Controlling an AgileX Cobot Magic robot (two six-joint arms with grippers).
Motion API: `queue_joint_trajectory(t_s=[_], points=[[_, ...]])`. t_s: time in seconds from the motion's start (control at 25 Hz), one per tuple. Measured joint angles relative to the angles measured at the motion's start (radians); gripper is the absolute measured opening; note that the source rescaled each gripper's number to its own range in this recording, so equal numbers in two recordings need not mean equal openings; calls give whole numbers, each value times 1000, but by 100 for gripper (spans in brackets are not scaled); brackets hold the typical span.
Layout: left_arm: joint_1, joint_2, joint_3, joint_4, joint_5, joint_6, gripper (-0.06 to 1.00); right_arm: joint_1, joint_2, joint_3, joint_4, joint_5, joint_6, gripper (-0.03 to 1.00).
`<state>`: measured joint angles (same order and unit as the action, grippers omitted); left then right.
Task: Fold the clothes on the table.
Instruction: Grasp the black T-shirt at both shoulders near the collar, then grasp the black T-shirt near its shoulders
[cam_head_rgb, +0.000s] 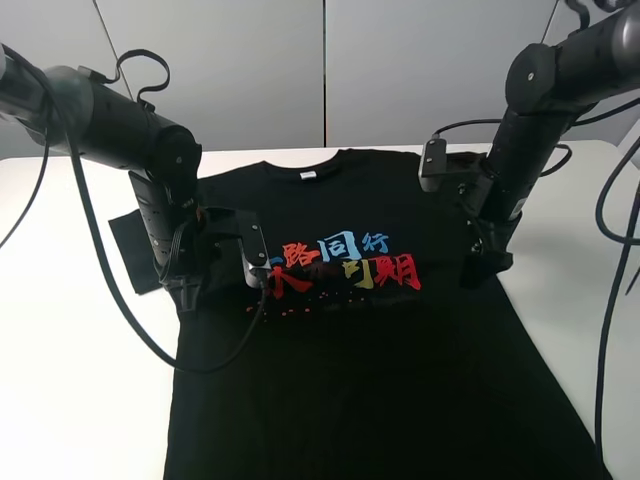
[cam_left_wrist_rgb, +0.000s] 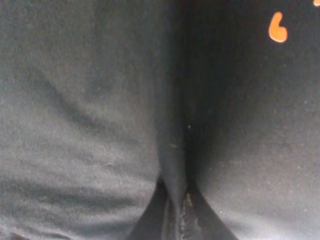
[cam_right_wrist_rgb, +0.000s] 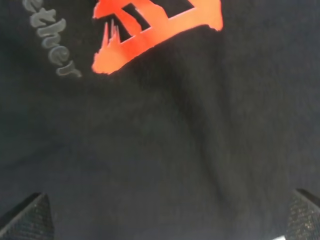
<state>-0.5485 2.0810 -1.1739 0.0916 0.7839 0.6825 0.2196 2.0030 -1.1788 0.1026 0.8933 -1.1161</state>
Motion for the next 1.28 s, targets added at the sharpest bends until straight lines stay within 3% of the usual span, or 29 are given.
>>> queue_joint_trajectory(t_s=[0.32, 0.76, 1.16, 1.28], points=[[0, 0, 0, 0, 0, 0, 0, 9, 35, 0, -67, -89, -32, 100], [0, 0, 0, 2, -2, 0, 0, 9, 83, -4, -87, -103, -62, 96], [0, 0, 0, 11, -6, 0, 0, 9, 99, -15, -113, -104, -71, 31], [0, 0, 0, 13, -6, 0, 0, 9, 101, -17, -103, -81, -88, 7]])
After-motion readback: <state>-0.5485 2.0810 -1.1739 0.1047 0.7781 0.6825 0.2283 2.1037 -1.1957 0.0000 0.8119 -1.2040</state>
